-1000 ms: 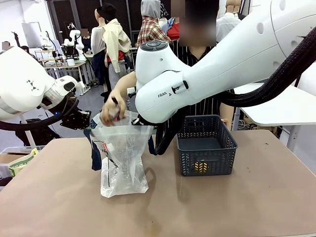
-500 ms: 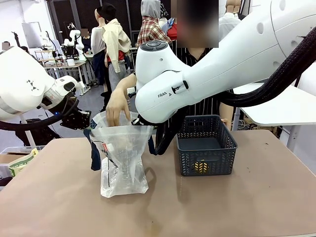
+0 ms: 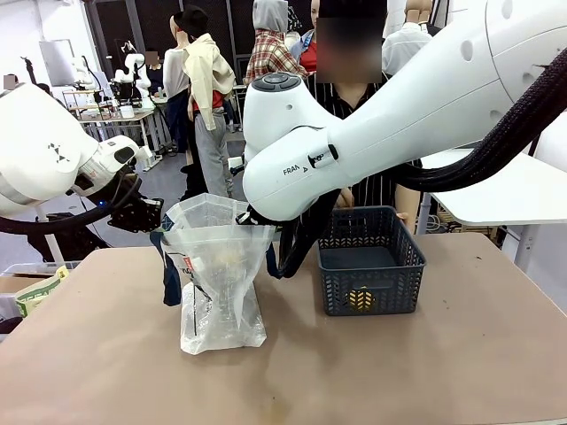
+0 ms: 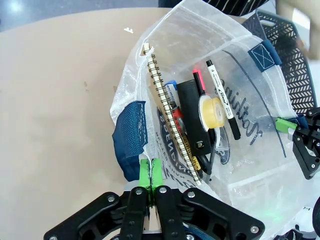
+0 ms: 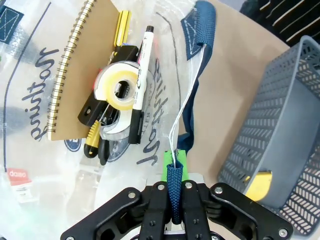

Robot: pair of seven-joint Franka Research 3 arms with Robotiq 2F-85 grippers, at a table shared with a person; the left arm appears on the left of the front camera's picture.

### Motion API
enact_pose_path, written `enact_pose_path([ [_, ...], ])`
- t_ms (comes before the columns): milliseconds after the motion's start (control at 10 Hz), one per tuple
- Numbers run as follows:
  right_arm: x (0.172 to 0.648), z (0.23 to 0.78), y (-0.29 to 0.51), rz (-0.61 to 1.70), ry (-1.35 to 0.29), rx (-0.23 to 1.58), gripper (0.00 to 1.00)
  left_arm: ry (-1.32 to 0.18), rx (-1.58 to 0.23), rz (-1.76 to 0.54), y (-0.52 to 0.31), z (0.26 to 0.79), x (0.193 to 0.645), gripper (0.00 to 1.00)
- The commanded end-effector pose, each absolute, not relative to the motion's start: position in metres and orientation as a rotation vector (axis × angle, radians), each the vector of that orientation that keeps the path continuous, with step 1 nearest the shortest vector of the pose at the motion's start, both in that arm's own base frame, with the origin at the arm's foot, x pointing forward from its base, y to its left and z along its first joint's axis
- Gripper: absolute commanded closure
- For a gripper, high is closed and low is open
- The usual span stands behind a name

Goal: Transfer purchased items from the store into the shopping bag.
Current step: Move the Reusable shopping bag to the right side of the table.

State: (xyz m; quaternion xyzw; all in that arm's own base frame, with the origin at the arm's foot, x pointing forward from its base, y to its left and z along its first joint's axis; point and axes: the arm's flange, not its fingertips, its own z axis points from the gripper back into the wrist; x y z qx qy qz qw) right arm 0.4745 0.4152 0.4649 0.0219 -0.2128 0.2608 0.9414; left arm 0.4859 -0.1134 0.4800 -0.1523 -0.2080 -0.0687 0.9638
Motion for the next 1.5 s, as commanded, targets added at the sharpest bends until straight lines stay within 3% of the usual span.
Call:
enact_pose_path([
  [0,0.4740,0.4633,0.4149,0.527,-0.430,0.044,1.00,-0.427,-0.308,-0.137,-0.1125,0.4813,0.4855,1.00],
  [1400,0.4740,0.4633,0.4149,0.527,-0.430,0.044,1.00,-0.427,-0.308,-0.137,-0.1125,0.4813,0.4855,1.00],
])
